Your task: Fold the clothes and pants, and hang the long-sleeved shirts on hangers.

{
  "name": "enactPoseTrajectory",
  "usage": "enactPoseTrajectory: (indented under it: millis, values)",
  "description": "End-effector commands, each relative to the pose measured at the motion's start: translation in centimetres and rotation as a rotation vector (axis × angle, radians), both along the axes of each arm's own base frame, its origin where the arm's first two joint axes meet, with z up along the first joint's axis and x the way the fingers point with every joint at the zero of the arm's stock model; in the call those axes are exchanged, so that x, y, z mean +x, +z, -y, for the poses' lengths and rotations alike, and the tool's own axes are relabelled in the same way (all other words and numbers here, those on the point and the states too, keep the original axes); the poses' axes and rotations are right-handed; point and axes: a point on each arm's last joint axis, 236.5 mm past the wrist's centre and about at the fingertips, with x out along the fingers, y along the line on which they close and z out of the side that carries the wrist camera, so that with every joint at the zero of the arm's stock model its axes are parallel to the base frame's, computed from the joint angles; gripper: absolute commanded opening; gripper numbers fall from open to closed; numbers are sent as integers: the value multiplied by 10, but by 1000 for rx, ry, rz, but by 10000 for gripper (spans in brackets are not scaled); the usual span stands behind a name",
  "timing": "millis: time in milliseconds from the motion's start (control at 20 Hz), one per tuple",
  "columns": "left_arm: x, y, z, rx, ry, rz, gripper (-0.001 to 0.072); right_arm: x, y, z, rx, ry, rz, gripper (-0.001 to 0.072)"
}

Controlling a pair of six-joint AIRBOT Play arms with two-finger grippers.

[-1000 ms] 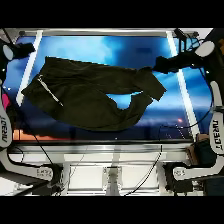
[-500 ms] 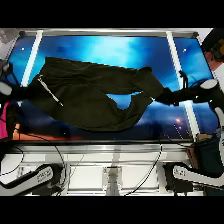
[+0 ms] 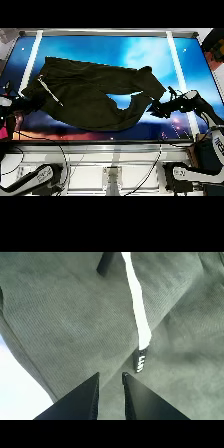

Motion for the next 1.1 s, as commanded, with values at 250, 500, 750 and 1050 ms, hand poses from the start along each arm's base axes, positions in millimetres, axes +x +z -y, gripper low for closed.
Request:
enactPoseTrajectory:
  millis: [250, 500, 750, 1050]
  values:
    - [0, 0, 0, -9, 7, 2, 208, 32, -25, -5, 52, -180, -10, 349]
    - [5, 3, -6, 9, 25, 30, 208, 47, -33, -7, 85, -263, -7, 349]
    - [17, 11, -19, 48, 63, 89, 246, 70, -24, 0, 78, -303, 60, 280]
    - [20, 16, -44, 77, 128, 126, 246, 73, -19, 23, -34, -214, 109, 15]
